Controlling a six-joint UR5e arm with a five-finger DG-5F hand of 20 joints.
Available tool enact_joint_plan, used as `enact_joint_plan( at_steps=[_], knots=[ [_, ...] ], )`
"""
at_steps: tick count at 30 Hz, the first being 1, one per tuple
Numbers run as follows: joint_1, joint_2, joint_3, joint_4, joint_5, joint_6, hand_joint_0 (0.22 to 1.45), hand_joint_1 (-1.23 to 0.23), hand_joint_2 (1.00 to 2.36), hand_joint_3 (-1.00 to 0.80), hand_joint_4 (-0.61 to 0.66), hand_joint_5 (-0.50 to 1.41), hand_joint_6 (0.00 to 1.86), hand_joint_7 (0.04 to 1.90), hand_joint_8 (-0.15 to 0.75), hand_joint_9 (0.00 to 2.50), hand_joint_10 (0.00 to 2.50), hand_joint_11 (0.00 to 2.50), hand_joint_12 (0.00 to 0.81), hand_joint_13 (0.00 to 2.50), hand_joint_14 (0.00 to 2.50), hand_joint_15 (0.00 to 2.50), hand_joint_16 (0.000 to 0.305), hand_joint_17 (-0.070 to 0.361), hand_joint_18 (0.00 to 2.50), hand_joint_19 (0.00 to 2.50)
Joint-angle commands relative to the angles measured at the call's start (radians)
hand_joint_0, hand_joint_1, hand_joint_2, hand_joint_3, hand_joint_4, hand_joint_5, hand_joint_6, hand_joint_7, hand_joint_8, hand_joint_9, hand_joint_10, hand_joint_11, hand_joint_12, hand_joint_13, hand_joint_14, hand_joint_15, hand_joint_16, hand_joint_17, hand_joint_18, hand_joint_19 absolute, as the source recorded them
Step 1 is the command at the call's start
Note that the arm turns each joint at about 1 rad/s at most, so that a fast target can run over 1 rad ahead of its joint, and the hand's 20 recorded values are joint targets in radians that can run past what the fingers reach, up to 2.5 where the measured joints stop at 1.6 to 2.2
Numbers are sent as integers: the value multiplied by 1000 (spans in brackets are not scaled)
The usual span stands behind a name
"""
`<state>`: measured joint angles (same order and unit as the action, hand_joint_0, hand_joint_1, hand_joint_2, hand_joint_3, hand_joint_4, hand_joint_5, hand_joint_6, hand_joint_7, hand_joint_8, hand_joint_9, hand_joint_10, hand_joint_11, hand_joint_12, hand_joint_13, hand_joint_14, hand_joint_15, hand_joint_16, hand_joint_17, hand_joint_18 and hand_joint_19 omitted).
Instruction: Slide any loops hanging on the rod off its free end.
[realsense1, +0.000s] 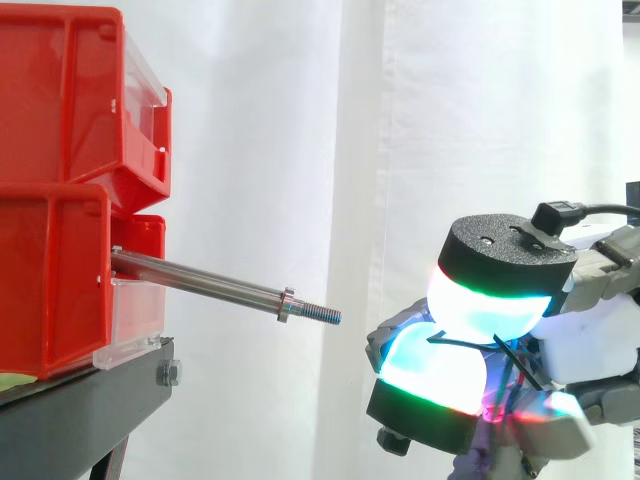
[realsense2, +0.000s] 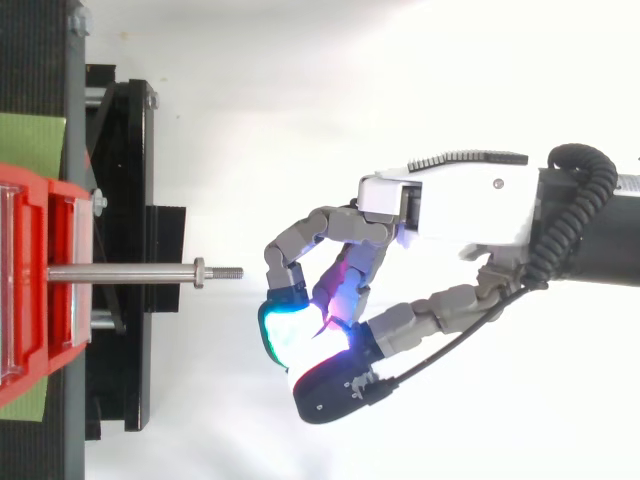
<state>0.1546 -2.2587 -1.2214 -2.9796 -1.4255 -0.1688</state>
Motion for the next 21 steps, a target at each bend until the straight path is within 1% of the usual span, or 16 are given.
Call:
enact_joint_plan(
  at_steps=[1, 3, 4, 6, 7, 10, 14, 17, 21],
  knots=[
    [0, -1, -1, 1, 0, -1, 606, -624, 1015, -315, 106, -151, 889, 1168, 327, 1108, 21, 718, 373, 922, 13, 349, 49, 111, 804, 479],
    [0, -1, -1, 1, 0, -5, 607, -626, 1015, -314, 107, -150, 888, 1159, 322, 1062, 20, 610, 372, 894, 12, 322, 49, 110, 797, 470],
    [0, -1, -1, 1, 0, -5, 607, -627, 1015, -316, 102, -150, 888, 1160, 326, 1055, 20, 610, 369, 892, 12, 325, 49, 110, 797, 470],
    [0, -1, -1, 1, 0, -5, 610, -628, 1014, -327, 98, -152, 885, 1173, 331, 1028, 16, 503, 364, 878, 10, 276, 49, 109, 793, 450],
    [0, -1, 0, -1, 0, -5, 611, -628, 1014, -332, 98, -152, 885, 1172, 331, 1024, 18, 490, 361, 866, 10, 262, 48, 109, 793, 451],
    [0, -1, -1, 1, 0, -5, 612, -633, 1013, -337, 89, -151, 883, 1162, 322, 789, 7, 159, 348, 788, 7, 172, 48, 108, 780, 423],
    [0, -1, -1, 1, 0, -6, 611, -638, 1013, -333, 78, -149, 880, 1148, 299, 634, 0, 28, 344, 755, 6, 149, 47, 107, 756, 411],
    [0, -1, 0, 1, 0, -6, 609, -643, 1013, -332, 76, -148, 877, 1149, 289, 562, 0, 0, 339, 713, 5, 131, 47, 106, 747, 408],
    [0, -1, -1, 1, 0, -6, 608, -646, 1014, -332, 83, -146, 872, 1170, 289, 553, 0, 0, 345, 707, 6, 150, 47, 106, 738, 421]
  ],
)
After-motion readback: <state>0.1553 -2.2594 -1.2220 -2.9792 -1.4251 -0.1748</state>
